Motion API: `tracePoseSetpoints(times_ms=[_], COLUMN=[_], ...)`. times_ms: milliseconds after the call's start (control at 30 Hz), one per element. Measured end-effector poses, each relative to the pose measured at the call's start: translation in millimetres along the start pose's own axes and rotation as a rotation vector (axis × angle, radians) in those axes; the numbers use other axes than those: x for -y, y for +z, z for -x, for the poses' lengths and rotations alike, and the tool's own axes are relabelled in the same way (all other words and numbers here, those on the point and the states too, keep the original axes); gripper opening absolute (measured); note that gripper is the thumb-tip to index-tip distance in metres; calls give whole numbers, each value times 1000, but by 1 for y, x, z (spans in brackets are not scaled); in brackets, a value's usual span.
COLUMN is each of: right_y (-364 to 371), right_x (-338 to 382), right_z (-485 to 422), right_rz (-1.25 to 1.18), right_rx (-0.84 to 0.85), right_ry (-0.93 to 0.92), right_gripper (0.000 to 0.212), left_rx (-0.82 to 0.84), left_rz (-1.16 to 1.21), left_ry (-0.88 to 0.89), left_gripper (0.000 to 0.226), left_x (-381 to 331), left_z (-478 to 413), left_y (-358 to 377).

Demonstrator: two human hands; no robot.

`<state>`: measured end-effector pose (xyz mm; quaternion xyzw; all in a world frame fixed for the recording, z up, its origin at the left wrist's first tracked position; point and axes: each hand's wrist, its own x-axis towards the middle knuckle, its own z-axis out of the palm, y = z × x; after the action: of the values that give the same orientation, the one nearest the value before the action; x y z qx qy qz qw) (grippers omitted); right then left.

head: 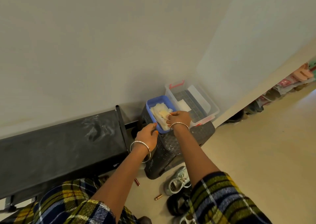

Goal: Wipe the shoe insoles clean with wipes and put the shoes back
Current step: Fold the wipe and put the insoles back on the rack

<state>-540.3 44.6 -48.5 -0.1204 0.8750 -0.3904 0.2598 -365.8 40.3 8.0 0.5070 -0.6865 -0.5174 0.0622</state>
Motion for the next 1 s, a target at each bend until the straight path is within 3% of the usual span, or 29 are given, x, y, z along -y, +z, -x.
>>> tracePoseSetpoints(times_ms=[67, 267, 500, 667, 1000], right_y=[10, 6, -7, -2, 45], right_x=[7, 28, 35, 33, 73], right_z=[4, 23, 69, 152, 287], right_rz=[73, 222, -36, -348, -355], right_rx=[-11, -87, -148, -21, 406], right_ry=[-7, -5, -58, -24, -270], right_gripper=[6, 24, 8, 8, 7], left_rx=[54, 134, 3, -227, -592], left_rz=[-70, -75, 66, 192, 374], left_ry=[18, 30, 6, 11, -17], left_gripper=[45, 46, 27, 19, 21], left_x=[5, 9, 20, 37, 83], left_z=[-3, -8, 12, 60, 178], left_y=[4, 4, -19, -46, -119])
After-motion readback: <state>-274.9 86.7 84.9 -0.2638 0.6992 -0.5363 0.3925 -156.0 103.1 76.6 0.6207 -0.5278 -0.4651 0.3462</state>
